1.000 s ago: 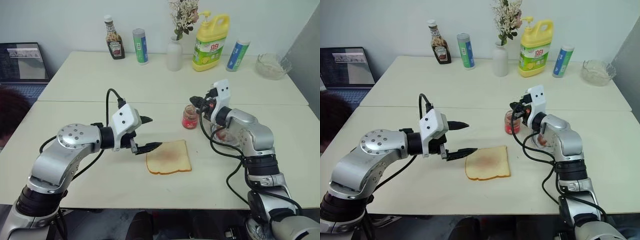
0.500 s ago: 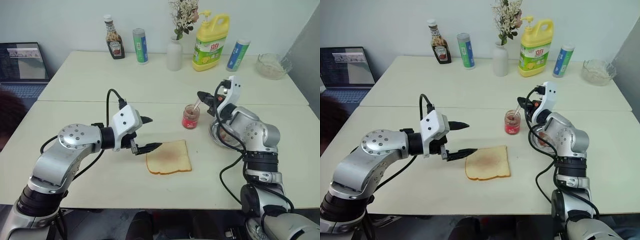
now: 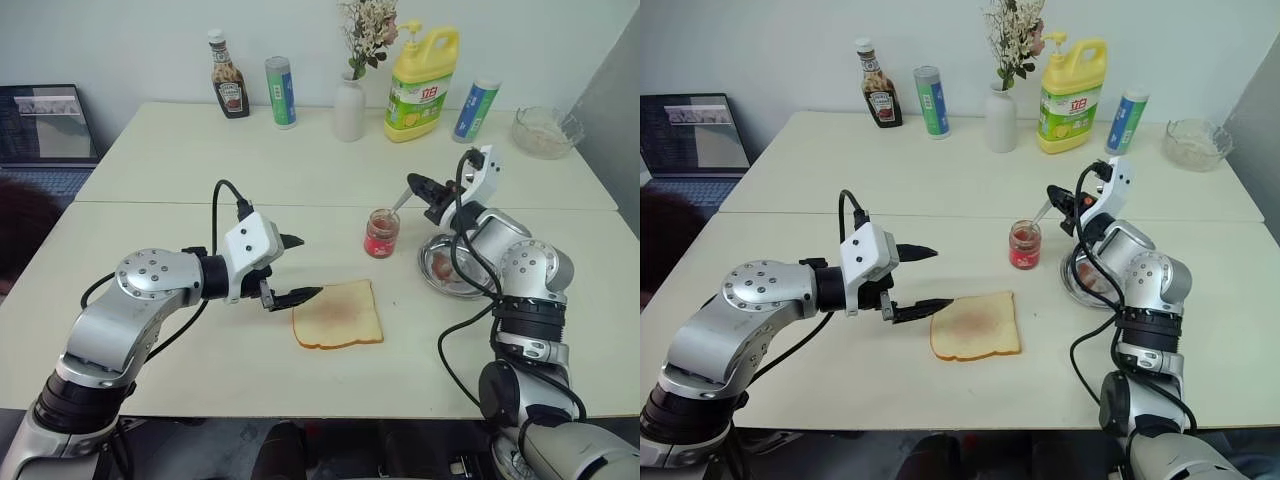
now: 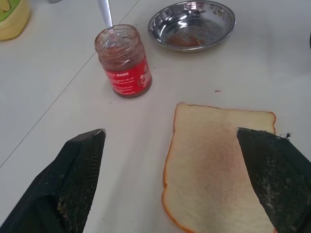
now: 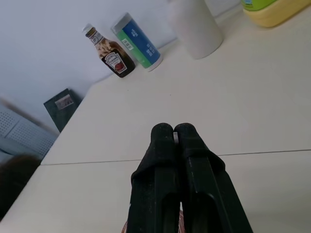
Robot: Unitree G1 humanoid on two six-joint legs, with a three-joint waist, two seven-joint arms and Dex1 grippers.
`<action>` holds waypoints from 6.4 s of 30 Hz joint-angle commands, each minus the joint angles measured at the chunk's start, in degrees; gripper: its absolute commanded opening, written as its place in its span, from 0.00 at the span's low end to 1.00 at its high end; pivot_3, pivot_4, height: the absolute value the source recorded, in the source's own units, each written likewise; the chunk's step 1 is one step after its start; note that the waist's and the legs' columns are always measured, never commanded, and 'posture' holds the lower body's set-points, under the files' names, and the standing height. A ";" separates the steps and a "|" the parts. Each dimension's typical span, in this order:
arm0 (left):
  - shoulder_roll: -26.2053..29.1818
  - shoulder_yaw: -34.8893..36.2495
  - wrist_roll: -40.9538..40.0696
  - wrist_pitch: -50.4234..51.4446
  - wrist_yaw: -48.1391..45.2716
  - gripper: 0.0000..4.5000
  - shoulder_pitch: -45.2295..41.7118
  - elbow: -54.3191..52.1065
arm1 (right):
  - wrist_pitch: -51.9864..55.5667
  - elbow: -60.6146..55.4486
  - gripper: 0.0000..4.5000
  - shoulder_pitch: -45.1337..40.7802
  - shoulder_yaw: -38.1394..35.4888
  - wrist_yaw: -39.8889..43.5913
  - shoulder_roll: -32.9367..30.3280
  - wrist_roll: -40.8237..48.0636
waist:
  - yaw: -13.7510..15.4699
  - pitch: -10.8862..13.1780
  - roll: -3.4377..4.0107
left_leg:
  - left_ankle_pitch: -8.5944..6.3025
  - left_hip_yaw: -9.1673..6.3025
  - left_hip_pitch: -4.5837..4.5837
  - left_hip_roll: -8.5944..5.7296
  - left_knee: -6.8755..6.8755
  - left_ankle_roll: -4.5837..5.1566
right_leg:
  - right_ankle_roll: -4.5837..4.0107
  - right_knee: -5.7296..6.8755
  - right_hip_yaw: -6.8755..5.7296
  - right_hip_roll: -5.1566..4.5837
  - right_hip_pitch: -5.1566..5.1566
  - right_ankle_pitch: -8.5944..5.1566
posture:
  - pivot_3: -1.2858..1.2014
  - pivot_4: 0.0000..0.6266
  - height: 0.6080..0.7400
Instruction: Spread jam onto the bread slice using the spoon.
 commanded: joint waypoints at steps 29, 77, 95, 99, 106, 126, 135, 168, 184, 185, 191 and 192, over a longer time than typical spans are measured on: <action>-1.03 1.14 -0.42 -1.04 -0.20 1.00 -0.85 0.33 | 6.19 -1.68 0.00 -2.40 -11.45 -14.07 -0.63 20.76 | -0.01 0.01 0.01 | 0.00 0.02 -0.03 0.00 -0.04 0.01 | 0.00 -0.03 0.01 0.00 -0.02 0.00 | 0.52 0.24 1.00; -1.53 7.83 5.67 -22.01 0.43 1.00 30.38 -6.16 | -9.29 -33.92 0.00 15.50 38.09 10.71 -10.95 -1.93 | 0.01 0.08 0.08 | -0.01 0.01 -0.07 0.09 -0.18 0.01 | -0.22 -0.05 -0.01 0.00 -0.21 -0.17 | 0.52 0.24 1.00; -1.52 7.38 4.29 -19.18 -0.48 1.00 27.09 -4.84 | -9.04 -40.06 0.00 13.63 39.30 15.47 -13.63 -9.17 | 0.02 0.08 0.07 | -0.01 -0.03 -0.05 0.07 -0.16 0.00 | -0.22 -0.04 -0.06 0.00 -0.15 -0.16 | 0.52 0.24 1.00; -1.60 7.37 4.59 -19.89 -0.78 1.00 27.49 -4.21 | -8.23 -40.99 0.00 12.39 38.43 15.72 -13.48 -9.40 | 0.02 0.08 0.07 | -0.01 -0.03 -0.05 0.07 -0.16 0.01 | -0.23 -0.03 -0.05 0.00 -0.15 -0.16 | 0.52 0.24 1.00; -1.96 7.05 4.97 -20.89 -1.06 1.00 27.38 -3.37 | -8.09 -40.82 0.00 12.38 37.66 16.42 -14.32 -10.11 | 0.02 0.08 0.07 | -0.01 -0.05 -0.04 0.07 -0.14 0.01 | -0.23 -0.03 -0.08 -0.01 -0.12 -0.16 | 0.52 0.24 1.00; -2.43 5.49 5.43 -24.15 -1.65 1.00 25.28 0.13 | -8.07 -40.74 0.00 17.55 33.39 15.82 -12.93 -10.19 | 0.03 0.08 0.07 | -0.01 -0.06 -0.02 0.06 -0.14 0.01 | -0.23 -0.04 -0.09 -0.01 -0.07 -0.16 | 0.52 0.24 1.00; -1.68 6.51 4.54 -24.59 -2.71 1.00 25.13 0.59 | 6.89 -38.61 0.00 21.41 13.09 3.34 -2.56 9.05 | 0.17 0.06 0.03 | -0.01 -0.08 -0.01 0.06 -0.12 0.00 | -0.23 -0.02 -0.11 -0.01 -0.02 -0.16 | 0.52 0.24 1.00; 1.12 7.38 3.61 -26.39 -7.75 1.00 24.45 3.55 | 8.84 -26.42 0.00 29.73 15.05 -10.90 7.53 23.49 | -0.51 0.06 0.04 | -0.01 -0.05 0.06 0.12 -0.20 0.01 | -0.23 -0.02 -0.03 0.08 -0.05 -0.18 | 0.52 0.24 1.00; 1.81 8.18 3.74 -28.23 -7.74 1.00 23.79 6.30 | 4.87 -19.51 0.00 24.03 14.53 -11.67 11.63 21.71 | -0.51 0.06 0.04 | -0.01 -0.03 0.02 0.17 -0.21 0.00 | -0.25 -0.03 -0.03 0.13 -0.09 -0.18 | 0.52 0.24 1.00; 1.78 8.13 3.73 -28.38 -7.76 1.00 23.85 6.33 | 6.65 -21.17 0.00 25.32 14.30 -11.39 10.12 23.14 | -0.47 0.06 0.04 | -0.01 -0.04 0.02 0.17 -0.21 0.00 | -0.25 -0.03 -0.04 0.13 -0.09 -0.18 | 0.52 0.24 1.00; 1.39 7.50 3.83 -28.51 -7.64 1.00 23.52 6.35 | 8.42 -23.60 0.00 27.82 12.53 -13.04 6.08 25.28 | -0.24 0.06 0.04 | -0.01 -0.02 0.03 0.15 -0.23 0.01 | -0.25 -0.03 -0.02 0.11 -0.09 -0.18 | 0.52 0.24 1.00; 1.28 7.25 3.89 -28.48 -7.61 1.00 23.30 6.36 | 7.09 -22.88 0.00 27.72 12.27 -13.54 6.17 23.86 | -0.26 0.06 0.04 | -0.01 -0.02 0.05 0.17 -0.23 0.01 | -0.25 -0.03 -0.01 0.13 -0.09 -0.18 | 0.52 0.24 1.00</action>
